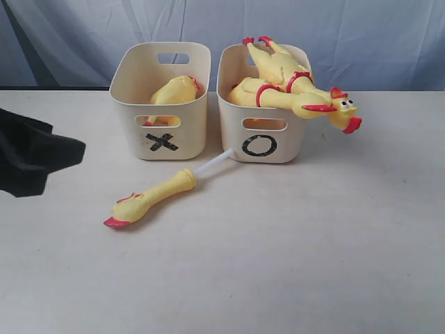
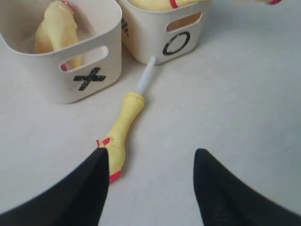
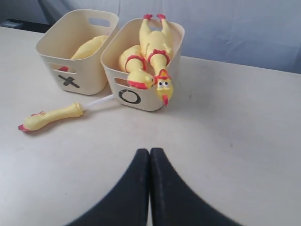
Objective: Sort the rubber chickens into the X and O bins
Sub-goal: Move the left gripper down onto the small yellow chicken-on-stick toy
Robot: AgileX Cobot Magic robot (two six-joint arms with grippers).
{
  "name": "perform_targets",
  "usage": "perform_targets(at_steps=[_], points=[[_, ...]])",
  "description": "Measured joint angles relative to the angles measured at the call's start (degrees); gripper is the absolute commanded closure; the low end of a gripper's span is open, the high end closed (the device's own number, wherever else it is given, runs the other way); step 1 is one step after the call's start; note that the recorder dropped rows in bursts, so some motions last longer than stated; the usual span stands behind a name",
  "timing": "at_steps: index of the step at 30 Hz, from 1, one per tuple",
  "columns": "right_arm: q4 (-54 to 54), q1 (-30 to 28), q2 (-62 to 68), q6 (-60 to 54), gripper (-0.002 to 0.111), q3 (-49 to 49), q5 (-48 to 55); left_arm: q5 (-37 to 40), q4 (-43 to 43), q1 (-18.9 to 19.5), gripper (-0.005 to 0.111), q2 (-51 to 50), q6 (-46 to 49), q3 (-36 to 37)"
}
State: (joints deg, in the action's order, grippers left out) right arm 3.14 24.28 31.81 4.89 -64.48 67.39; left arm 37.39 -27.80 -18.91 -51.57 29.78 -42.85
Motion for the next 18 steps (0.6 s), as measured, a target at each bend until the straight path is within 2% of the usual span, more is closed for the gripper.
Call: perform_targets(at_steps=[10,14,18], points=[[-4.8,0.0,-14.6,-4.3,0.109,8.2,0.0,0.1,-2.4,0.0,0.047,-14.9,13.0,-0.3],[-4.9,0.0,-20.1,-4.4,0.109,11.2,0.0,-3.5,-2.9,0.0,0.043,-19.4,15.8,-0.3],[-4.9,0.0,-24.7,-4.5,0.109,14.8,0.1,-8.2,-3.2,-2.4,0.038,-23.8,19.0,-0.5]])
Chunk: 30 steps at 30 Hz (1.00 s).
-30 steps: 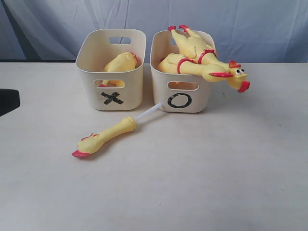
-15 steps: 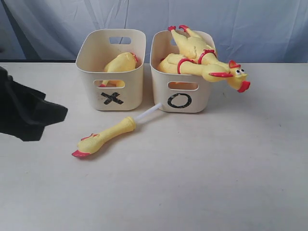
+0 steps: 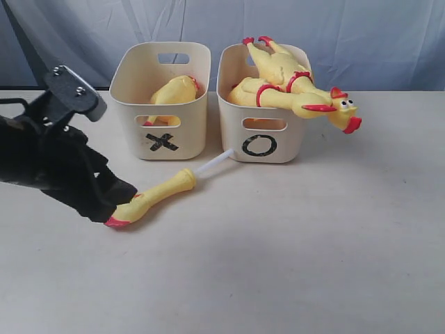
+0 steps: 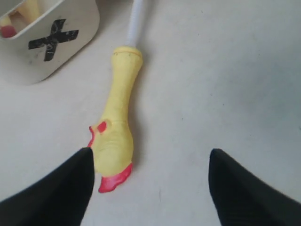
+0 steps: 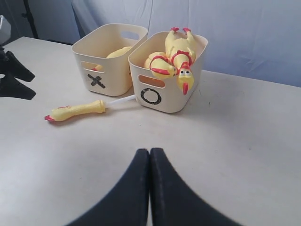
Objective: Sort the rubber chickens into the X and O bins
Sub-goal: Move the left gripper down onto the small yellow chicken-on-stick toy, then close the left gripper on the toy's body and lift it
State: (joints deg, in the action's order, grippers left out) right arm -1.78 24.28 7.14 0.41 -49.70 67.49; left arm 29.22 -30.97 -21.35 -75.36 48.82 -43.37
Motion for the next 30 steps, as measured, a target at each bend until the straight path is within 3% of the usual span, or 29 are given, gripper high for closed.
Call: perform_targets(at_steps=[7,21,30], points=[[0.0,0.0,-5.0,0.0,0.109,4.8,0.5,-5.0,1.2,-3.9,0.037,-7.9,1.6,-2.2],[0.0,0.0,-6.0,0.0,0.109,5.2,1.2,-6.0,2.5,-4.2,0.037,-22.7,2.4,-10.0],[-0.1,0.0,-6.0,0.0,0.109,5.2,1.9,-7.0,9.8,-4.2,0.037,-28.2,4.1,-12.0]])
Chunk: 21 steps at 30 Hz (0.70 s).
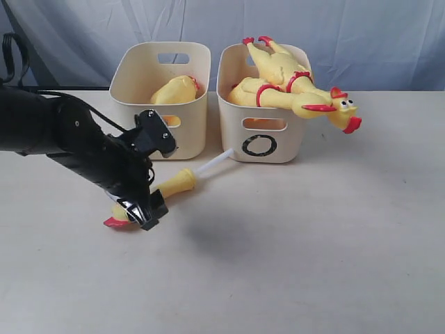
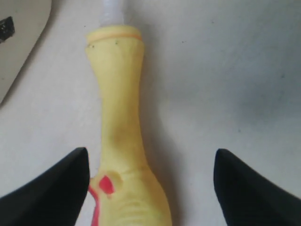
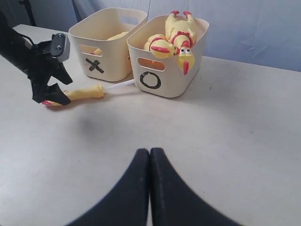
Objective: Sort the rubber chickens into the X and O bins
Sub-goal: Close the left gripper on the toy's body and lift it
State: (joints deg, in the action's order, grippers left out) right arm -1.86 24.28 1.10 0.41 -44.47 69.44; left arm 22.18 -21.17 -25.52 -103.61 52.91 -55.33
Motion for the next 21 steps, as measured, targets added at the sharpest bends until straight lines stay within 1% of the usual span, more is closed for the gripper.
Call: perform_targets(at_steps=[4,11,12,15,21], points=[[0.0,0.0,0.0,0.0,0.109,0.0,0.1,-2.7,1.2,0.0,0.037,-1.8,0.0,-1.1],[0.0,0.0,0.0,0.0,0.109,0.0,0.2,-4.1,2.1,0.0,0.039,-6.3,0.0,-4.3],[0.0,0.0,0.0,0.0,0.109,0.0,0.3,-4.1,2.3,0.0,0.04,-7.0,0.0,-4.5],[0.0,0.0,0.0,0.0,0.109,0.0,0.3,-4.1,2.5,0.0,0.056,-7.6,0.0,-4.7],[0.0,0.0,0.0,0.0,0.109,0.0,0.4,-4.2,2.4,0.0,0.069,-9.6,0.0,-5.0]])
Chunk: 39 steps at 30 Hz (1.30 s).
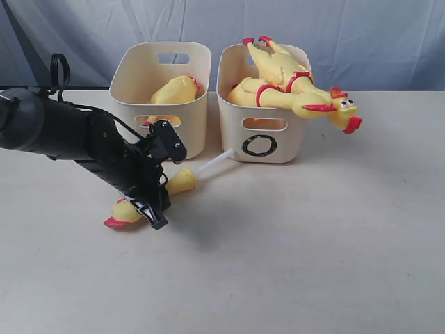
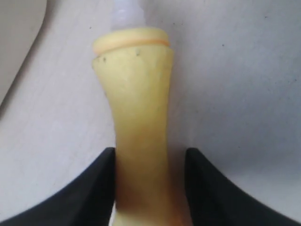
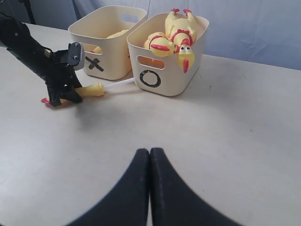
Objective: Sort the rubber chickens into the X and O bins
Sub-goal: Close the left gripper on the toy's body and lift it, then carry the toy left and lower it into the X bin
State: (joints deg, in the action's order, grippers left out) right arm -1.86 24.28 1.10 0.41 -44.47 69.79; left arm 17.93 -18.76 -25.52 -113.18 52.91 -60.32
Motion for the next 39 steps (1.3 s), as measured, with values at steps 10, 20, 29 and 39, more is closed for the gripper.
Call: perform_targets(at_steps=[10,20,29,39], points=[[0.0,0.0,0.0,0.0,0.109,0.0,0.0,0.7,-0.4,0.0,0.107,-0.1,-0.1,-0.3],[0.0,0.0,0.0,0.0,0.109,0.0,0.0,18.1,0.6,0.0,0.107,3.9,-2.1,-0.4],[0.0,0.0,0.0,0.0,0.109,0.0,0.0,27.9,5.6,-0.1,0.107,13.7,-16.9,-0.4],[0.0,0.0,0.0,0.0,0.109,0.0,0.0,22.8,8.2,-0.1,0.107,23.7,-23.7,-3.9]])
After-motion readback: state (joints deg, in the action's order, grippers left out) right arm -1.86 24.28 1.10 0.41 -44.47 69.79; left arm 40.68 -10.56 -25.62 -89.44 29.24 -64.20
